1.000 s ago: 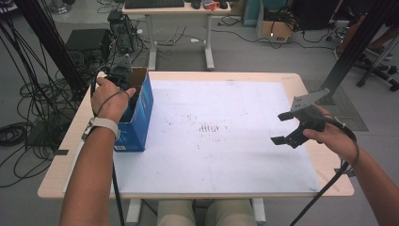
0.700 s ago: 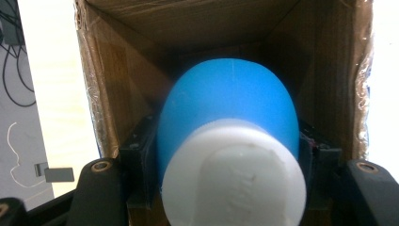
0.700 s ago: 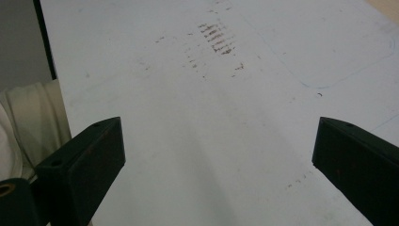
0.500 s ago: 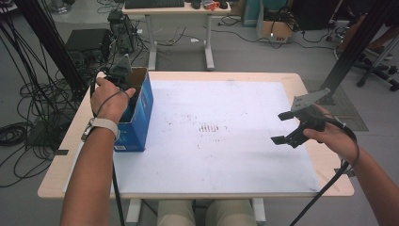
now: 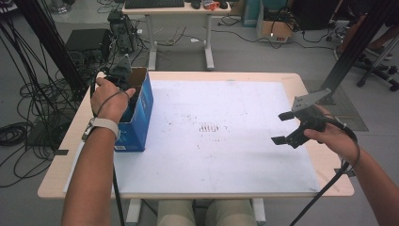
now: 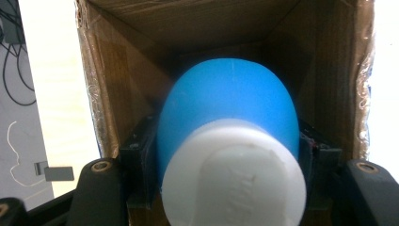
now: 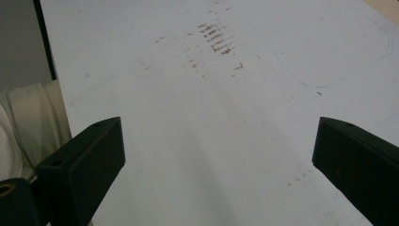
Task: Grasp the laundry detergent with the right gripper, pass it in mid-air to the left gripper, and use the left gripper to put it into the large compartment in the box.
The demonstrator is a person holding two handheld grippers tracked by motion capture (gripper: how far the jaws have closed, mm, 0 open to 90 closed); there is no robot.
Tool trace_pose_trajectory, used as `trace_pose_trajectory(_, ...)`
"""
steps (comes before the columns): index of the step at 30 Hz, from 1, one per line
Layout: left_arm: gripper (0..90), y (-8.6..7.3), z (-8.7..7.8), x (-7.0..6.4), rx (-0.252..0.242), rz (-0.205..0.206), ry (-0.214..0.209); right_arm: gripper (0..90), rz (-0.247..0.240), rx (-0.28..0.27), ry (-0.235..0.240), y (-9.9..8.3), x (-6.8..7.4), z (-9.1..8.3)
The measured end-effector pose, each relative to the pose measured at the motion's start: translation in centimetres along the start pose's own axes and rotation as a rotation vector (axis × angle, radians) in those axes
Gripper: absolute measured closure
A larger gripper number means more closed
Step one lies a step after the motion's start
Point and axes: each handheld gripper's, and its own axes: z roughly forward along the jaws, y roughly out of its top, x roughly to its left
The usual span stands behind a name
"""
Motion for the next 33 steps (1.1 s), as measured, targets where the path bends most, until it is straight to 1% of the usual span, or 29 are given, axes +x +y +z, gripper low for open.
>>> trace_pose_trajectory(2, 37.3, -0.01, 0.01, 0.02, 0.0, 0.001, -0.001, 2.8, -0.007, -0.002, 0.001, -0.03, -0.06, 0.0)
trace_pose_trajectory(3, 37.3, 0.0, 0.01, 0.02, -0.001, 0.0, -0.001, 2.9, 0.002, -0.004, 0.0, -0.01, 0.01, 0.03)
trace_pose_trajectory(5, 37.3, -0.01, 0.0, 0.04, 0.001, 0.001, -0.002, 2.8, -0.007, -0.001, 0.001, -0.03, -0.07, 0.01)
trace_pose_trajectory(15, 37.3, -0.07, 0.0, 0.12, -0.001, 0.005, -0.003, 2.8, -0.008, -0.002, 0.001, 0.03, -0.03, 0.07)
trace_pose_trajectory(19, 37.2, -0.06, -0.02, 0.15, 0.002, -0.002, -0.007, 2.8, -0.011, -0.003, 0.002, 0.03, -0.05, 0.1)
trace_pose_trajectory(24, 37.3, -0.07, 0.0, 0.13, -0.001, 0.002, -0.004, 2.8, -0.011, -0.001, 0.003, 0.08, -0.03, 0.1)
trace_pose_trajectory(28, 37.3, -0.04, -0.02, 0.11, 0.001, -0.005, -0.006, 2.8, -0.014, -0.004, 0.004, 0.04, -0.07, 0.1)
trace_pose_trajectory(30, 37.3, -0.07, 0.01, 0.1, -0.002, 0.0, -0.003, 2.8, -0.008, -0.002, 0.003, 0.04, -0.03, 0.06)
trace_pose_trajectory(33, 37.3, -0.06, 0.0, 0.09, -0.001, -0.002, -0.002, 2.9, -0.015, -0.005, 0.008, 0.03, -0.06, 0.05)
